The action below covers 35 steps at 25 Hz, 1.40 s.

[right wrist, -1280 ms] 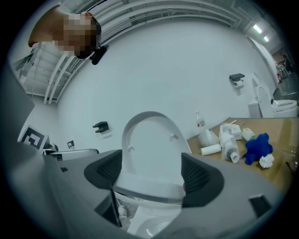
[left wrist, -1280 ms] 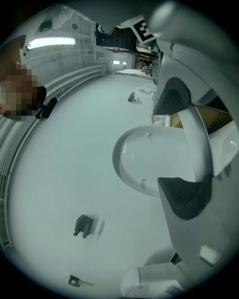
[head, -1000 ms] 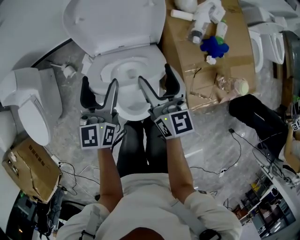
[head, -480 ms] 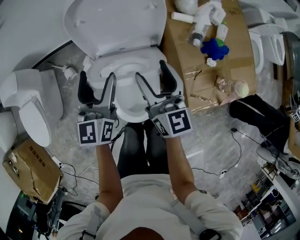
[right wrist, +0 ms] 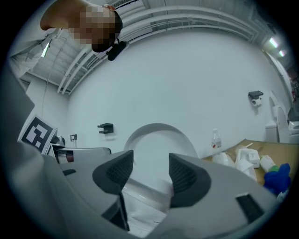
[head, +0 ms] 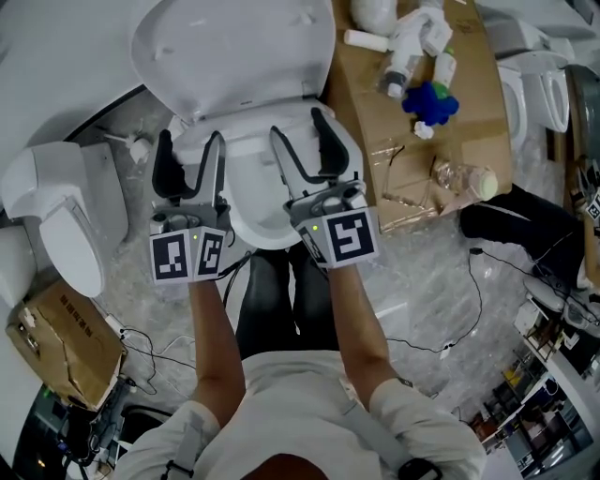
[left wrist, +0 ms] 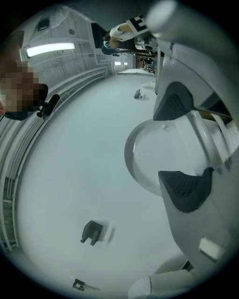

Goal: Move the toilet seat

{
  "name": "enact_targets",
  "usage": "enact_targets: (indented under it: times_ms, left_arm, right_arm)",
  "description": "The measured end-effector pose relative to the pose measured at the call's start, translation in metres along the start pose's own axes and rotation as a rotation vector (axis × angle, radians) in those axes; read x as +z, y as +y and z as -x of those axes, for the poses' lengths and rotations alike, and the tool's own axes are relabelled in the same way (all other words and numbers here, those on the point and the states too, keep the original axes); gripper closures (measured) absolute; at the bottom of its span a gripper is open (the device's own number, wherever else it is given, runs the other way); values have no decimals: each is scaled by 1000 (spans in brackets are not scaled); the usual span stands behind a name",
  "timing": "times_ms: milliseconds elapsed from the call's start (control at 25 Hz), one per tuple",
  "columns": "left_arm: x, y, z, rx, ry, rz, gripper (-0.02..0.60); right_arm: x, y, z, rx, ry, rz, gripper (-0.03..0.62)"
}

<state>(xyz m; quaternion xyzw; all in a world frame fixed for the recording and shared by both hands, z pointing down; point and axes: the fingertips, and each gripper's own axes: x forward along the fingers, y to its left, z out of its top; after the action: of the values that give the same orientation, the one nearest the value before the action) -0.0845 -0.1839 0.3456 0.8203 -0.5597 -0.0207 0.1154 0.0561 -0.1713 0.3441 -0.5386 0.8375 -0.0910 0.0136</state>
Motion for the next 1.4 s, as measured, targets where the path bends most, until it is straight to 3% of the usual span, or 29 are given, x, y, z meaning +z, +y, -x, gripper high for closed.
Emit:
enact_targets:
  times_ms: [840,1400]
  left_arm:
    - [19,21,-46,-33,-47,-26,323]
    - [28,36,-81,-54,-50,-40,333]
  right_arm:
    - [22,-20,-50,-40,-82,36,368]
    - [28,-31,-87,-25,-99,48,369]
